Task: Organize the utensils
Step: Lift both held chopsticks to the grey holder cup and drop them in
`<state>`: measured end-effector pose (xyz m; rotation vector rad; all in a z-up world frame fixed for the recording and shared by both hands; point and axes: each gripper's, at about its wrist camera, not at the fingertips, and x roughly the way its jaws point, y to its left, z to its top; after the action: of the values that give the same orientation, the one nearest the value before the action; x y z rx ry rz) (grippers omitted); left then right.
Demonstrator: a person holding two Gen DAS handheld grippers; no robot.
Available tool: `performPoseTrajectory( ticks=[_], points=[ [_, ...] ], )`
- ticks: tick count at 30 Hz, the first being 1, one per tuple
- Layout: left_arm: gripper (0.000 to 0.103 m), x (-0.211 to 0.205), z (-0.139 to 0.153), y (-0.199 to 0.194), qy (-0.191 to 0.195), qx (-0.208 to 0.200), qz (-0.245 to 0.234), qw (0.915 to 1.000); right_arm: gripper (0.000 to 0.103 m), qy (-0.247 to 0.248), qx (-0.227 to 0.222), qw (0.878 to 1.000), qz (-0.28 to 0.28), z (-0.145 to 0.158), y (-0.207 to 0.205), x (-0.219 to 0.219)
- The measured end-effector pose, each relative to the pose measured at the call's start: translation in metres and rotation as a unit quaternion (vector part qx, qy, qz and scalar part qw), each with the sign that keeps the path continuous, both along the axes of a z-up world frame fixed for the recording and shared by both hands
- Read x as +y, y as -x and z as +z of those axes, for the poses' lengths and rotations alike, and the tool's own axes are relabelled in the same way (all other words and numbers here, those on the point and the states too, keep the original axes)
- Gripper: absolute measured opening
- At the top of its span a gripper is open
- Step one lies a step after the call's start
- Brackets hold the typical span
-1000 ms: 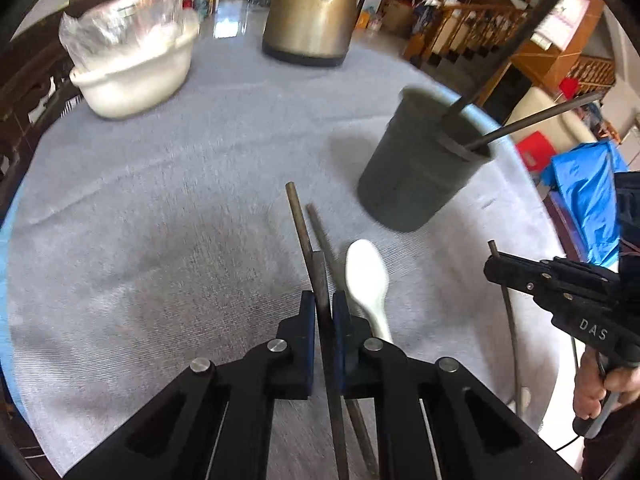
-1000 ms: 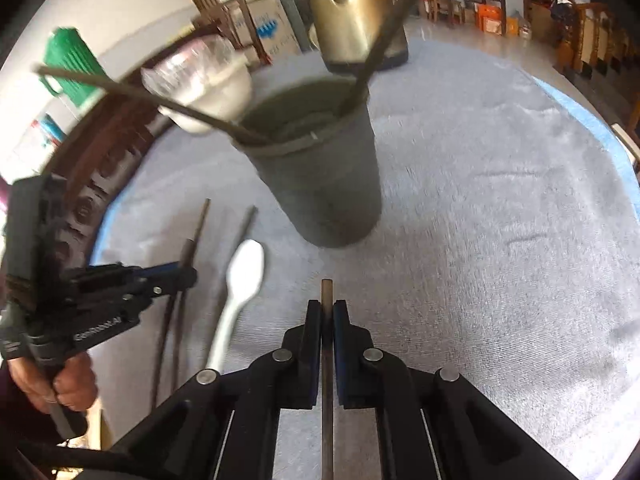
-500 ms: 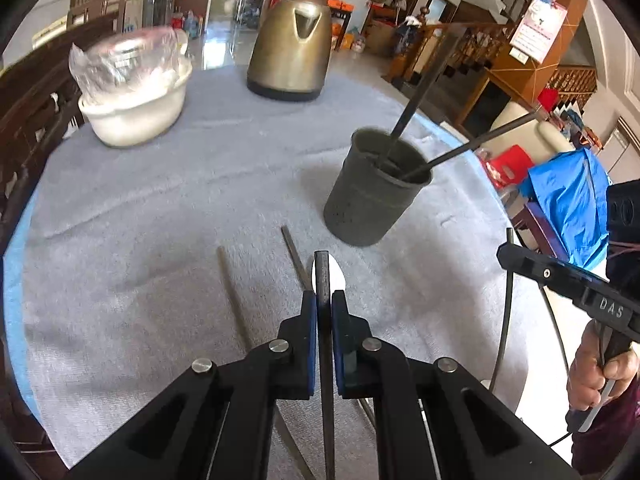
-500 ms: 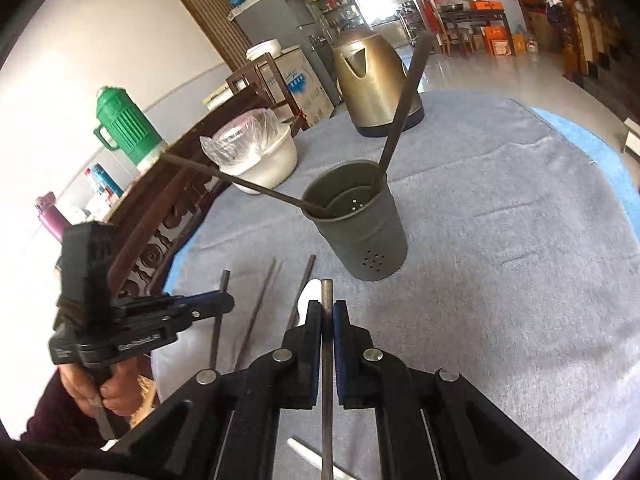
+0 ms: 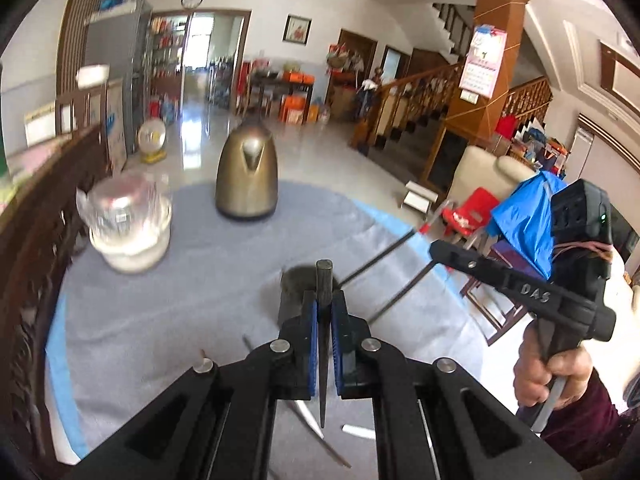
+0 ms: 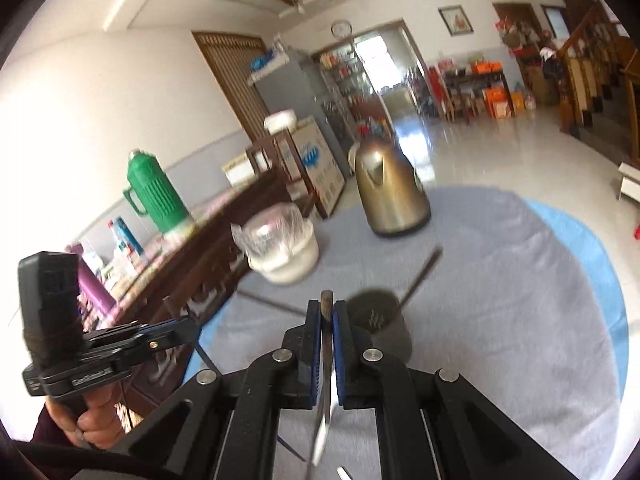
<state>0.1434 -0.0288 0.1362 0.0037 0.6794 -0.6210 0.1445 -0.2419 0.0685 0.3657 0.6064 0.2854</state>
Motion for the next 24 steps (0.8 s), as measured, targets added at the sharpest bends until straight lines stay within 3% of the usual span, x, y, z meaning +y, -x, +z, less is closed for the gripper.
performPoseTrajectory(
  ticks=[7,15,20,24],
  points=[
    [0.007,-0.02,0.045,-0.002,-0.004,-0.063,0.027,0.9976,0.006,-0.003,-0.043,0.999,-0.026,0.04,-0.005,0.003],
    [0.007,-0.038,0.073,-0.026,0.013,-0.098,0.069,0.9927,0.006,0.018,-0.077,0.995,-0.059,0.079,-0.015,0.001],
    [0.007,-0.048,0.073,-0.042,0.03,-0.119,0.1,0.9875,0.006,0.039,-0.097,0.99,-0.09,0.095,-0.023,-0.002],
    [0.007,-0.056,0.054,-0.057,0.034,-0.123,0.127,0.9837,0.006,0.055,-0.114,0.985,-0.119,0.096,-0.03,0.0]
  ],
)
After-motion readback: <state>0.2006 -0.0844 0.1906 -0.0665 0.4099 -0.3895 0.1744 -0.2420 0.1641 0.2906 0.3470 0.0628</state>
